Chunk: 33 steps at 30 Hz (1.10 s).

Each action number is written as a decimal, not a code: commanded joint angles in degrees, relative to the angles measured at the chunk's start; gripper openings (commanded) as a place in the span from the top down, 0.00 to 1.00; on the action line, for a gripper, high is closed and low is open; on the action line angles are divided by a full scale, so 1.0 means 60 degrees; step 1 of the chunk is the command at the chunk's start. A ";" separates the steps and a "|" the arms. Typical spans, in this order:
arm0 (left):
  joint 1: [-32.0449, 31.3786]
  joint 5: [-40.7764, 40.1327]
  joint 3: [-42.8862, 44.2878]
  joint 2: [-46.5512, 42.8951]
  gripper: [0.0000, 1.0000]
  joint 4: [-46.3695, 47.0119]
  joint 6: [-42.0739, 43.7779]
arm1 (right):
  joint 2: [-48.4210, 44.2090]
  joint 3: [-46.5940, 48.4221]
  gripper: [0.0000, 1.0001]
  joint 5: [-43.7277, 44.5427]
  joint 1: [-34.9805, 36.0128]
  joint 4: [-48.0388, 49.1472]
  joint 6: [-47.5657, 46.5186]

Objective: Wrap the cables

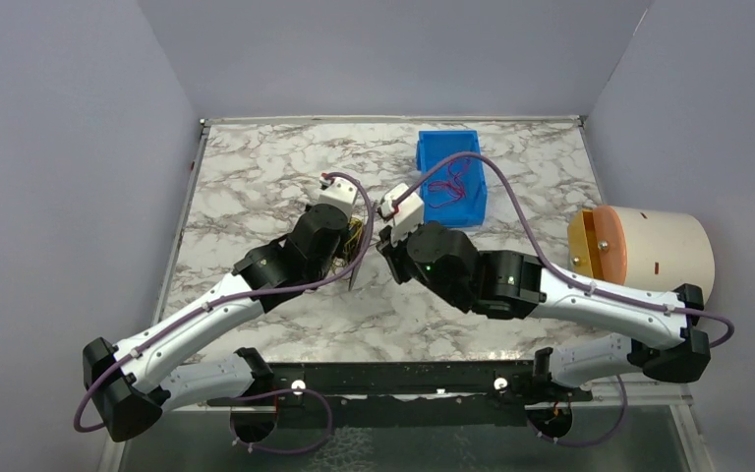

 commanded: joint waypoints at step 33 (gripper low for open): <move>0.0021 0.6012 -0.0666 -0.2413 1.00 0.0158 0.2182 | 0.0299 -0.2786 0.99 -0.6584 -0.6547 0.2483 -0.0613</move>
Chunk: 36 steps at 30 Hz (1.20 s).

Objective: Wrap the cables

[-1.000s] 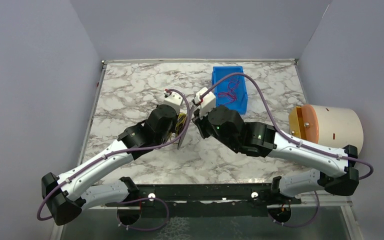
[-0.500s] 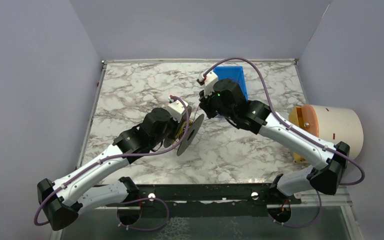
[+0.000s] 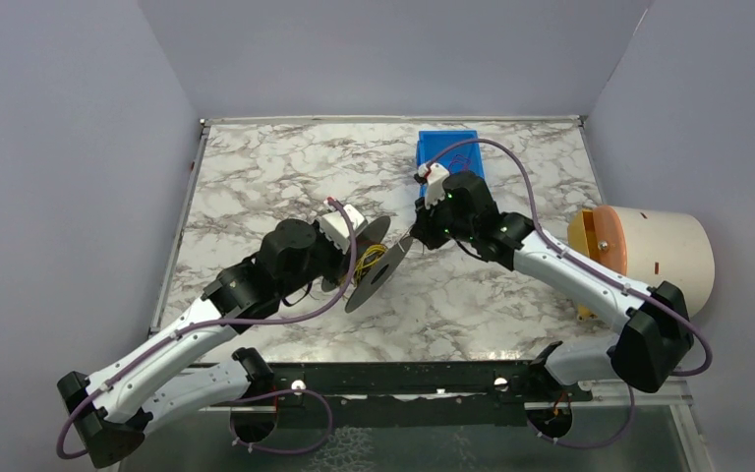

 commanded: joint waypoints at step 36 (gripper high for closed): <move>-0.0009 0.3944 0.3507 -0.0700 1.00 -0.0587 -0.0304 | -0.3455 -0.5973 0.99 -0.4840 -0.0675 0.6232 0.2053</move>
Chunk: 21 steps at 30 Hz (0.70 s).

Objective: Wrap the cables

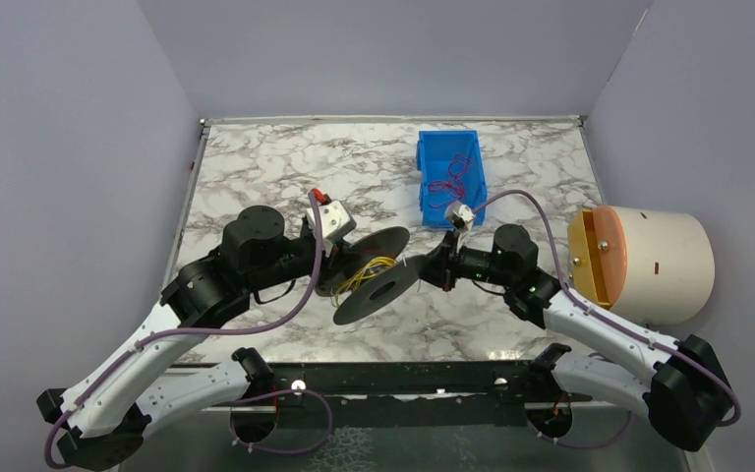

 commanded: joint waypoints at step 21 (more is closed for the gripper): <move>-0.0064 0.1522 -0.0212 -0.0727 1.00 0.5667 -0.2565 | -0.0630 -0.1339 0.99 -0.4855 -0.0199 0.5198 0.2636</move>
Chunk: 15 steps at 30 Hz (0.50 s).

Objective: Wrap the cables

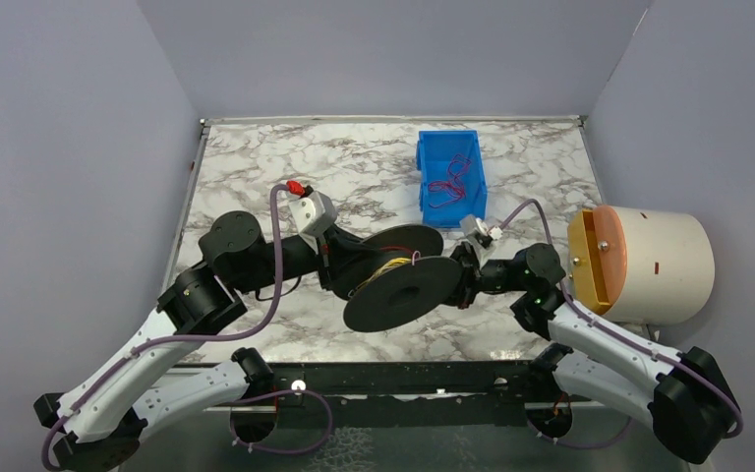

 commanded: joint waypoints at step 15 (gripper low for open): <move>-0.0009 -0.0591 -0.1138 0.0055 1.00 0.5775 -0.2065 | 0.0485 0.0284 0.99 -0.0302 -0.0066 0.1749 0.1500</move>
